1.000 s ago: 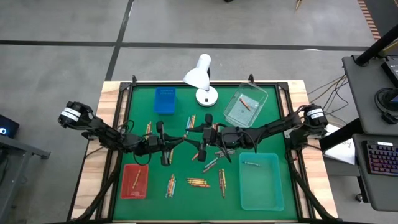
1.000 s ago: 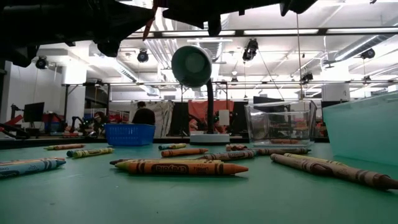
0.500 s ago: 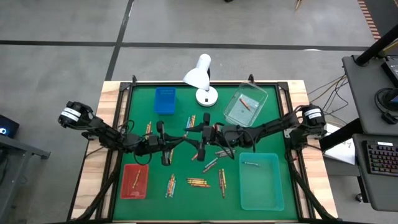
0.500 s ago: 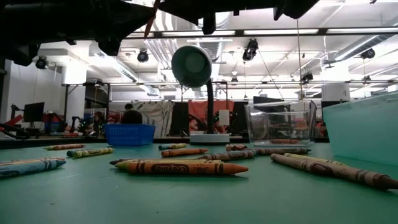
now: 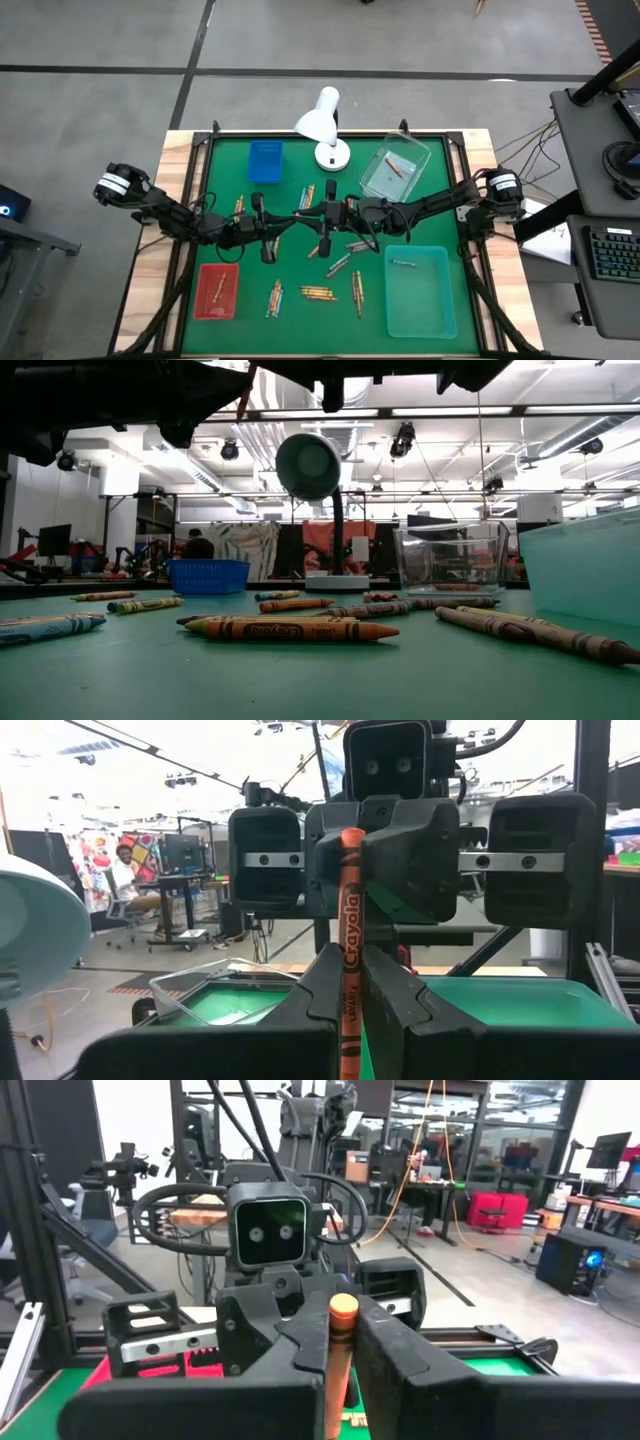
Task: Sort crayons
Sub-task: Put the orange crayon into the transparent bin
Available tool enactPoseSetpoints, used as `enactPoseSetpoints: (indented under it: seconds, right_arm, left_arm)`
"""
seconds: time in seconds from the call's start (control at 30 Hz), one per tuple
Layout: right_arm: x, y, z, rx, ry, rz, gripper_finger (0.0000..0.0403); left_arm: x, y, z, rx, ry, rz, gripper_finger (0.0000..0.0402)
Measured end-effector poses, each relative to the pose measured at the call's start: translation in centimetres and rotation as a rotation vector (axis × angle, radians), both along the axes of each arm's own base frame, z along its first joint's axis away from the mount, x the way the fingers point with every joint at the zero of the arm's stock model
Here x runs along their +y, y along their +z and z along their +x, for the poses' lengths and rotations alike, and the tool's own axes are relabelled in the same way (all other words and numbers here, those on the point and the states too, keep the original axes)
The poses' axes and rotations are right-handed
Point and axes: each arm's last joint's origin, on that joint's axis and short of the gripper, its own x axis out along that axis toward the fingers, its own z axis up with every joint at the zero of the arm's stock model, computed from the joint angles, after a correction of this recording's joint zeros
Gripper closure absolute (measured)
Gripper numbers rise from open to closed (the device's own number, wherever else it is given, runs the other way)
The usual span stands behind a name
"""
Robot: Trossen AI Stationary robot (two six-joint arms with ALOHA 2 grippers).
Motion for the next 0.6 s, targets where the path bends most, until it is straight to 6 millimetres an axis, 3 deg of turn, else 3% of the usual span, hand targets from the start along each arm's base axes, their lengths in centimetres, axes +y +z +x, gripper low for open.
enactPoseSetpoints:
  seconds: [0.27, 0.6]
  right_arm:
    - [-0.02, -0.04, 0.0, 0.005, -0.003, -0.003, 0.0387]
    - [-0.38, 0.24, -0.74, 0.117, -0.092, -0.055, 0.0389]
  left_arm:
    - [-0.02, 0.11, 0.15, -0.002, 0.007, -0.028, 0.0385]
    - [-0.01, 0.25, 0.12, -0.012, 0.0, -0.055, 0.0267]
